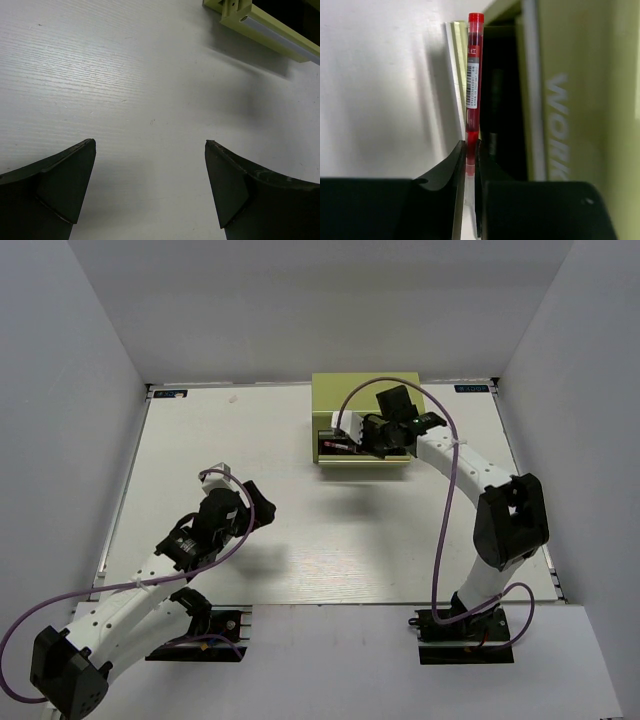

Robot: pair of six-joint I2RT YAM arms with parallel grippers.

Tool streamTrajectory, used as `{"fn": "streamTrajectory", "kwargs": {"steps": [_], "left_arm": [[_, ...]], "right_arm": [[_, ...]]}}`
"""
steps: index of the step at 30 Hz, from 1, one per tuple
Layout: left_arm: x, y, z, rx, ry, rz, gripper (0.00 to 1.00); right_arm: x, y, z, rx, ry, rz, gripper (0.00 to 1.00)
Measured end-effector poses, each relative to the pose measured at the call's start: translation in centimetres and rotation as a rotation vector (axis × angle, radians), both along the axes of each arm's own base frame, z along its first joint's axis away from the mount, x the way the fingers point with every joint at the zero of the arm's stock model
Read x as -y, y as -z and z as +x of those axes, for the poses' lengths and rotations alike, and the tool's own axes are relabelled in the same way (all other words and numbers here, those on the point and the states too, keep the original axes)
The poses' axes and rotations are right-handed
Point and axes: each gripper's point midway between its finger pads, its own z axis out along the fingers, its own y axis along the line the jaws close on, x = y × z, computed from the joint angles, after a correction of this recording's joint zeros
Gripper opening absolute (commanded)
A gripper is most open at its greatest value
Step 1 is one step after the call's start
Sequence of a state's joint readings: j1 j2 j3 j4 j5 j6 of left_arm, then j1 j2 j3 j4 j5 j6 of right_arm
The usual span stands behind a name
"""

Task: Sort the stationery into containers
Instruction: Place the pen in the drawer.

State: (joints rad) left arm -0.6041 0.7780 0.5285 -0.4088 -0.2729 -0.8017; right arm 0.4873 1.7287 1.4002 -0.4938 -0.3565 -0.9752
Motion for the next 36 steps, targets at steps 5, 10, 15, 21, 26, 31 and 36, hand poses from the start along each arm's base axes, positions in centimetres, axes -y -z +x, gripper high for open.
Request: {"fn": "streamTrajectory", "kwargs": {"steps": [5, 10, 15, 21, 26, 31, 36], "left_arm": [[0.1, -0.1, 0.0, 0.004, 0.003, -0.005, 1.00], [0.2, -0.4, 0.2, 0.016, 0.004, -0.014, 1.00], [0.3, -0.6, 0.2, 0.022, 0.004, -0.018, 1.00], [0.4, -0.6, 0.2, 0.020, 0.011, -0.022, 1.00], [0.5, -0.6, 0.1, 0.018, 0.017, -0.025, 1.00], [0.6, -0.5, 0.2, 0.016, 0.018, -0.026, 1.00], [0.6, -0.5, 0.2, 0.017, 0.019, -0.026, 1.00]], "right_arm": [[1.1, -2.0, 2.2, 0.058, 0.051, 0.001, 0.00], [1.2, -1.8, 4.0, 0.083, 0.058, -0.021, 0.04], [1.4, 0.3, 4.3, 0.057, 0.035, -0.069, 0.04], [1.7, 1.6, 4.4, 0.038, 0.032, -0.096, 0.51], [1.8, 2.0, 4.3, 0.029, 0.031, -0.105, 0.49], [1.7, 1.9, 4.2, 0.027, 0.020, -0.092, 0.13], [1.0, 1.2, 2.6, -0.001, -0.048, -0.046, 0.00]]}}
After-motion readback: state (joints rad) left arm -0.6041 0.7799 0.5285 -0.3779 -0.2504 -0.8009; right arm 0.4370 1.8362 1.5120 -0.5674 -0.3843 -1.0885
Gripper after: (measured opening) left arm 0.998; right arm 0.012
